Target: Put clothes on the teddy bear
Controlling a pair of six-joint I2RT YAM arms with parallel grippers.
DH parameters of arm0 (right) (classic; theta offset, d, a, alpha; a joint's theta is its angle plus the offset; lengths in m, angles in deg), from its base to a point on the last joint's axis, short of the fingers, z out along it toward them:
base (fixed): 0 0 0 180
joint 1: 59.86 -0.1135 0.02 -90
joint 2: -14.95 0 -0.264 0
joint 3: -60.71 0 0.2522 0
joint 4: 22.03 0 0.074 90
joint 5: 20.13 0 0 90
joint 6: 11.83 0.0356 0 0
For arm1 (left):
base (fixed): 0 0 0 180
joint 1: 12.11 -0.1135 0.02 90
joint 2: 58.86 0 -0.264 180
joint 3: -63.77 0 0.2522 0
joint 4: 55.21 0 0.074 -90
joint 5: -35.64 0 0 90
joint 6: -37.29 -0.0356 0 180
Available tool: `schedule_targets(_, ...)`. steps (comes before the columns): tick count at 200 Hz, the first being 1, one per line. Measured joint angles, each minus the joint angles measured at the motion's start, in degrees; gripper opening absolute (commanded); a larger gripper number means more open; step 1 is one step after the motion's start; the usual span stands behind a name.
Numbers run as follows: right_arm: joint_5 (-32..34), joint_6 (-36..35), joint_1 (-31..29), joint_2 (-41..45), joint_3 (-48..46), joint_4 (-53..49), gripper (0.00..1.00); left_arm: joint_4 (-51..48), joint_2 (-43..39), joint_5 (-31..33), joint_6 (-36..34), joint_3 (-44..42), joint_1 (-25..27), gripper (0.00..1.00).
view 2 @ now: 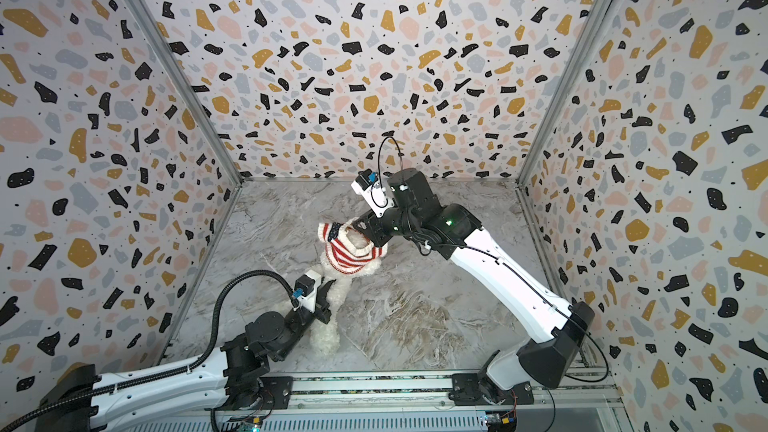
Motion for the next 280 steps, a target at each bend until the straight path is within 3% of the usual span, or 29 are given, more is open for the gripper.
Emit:
schedule_targets(185,-6.1,-3.6,2.5,-1.9,-5.8,-2.7,0.34,0.2,3.7,-1.0,-0.1,0.0,0.0,0.0)
schedule_targets(280,-13.5,-3.3,2.5,-1.9,-6.4,-1.2,0.5,0.2,4.5,-1.3,-0.1,0.0,0.0,0.0)
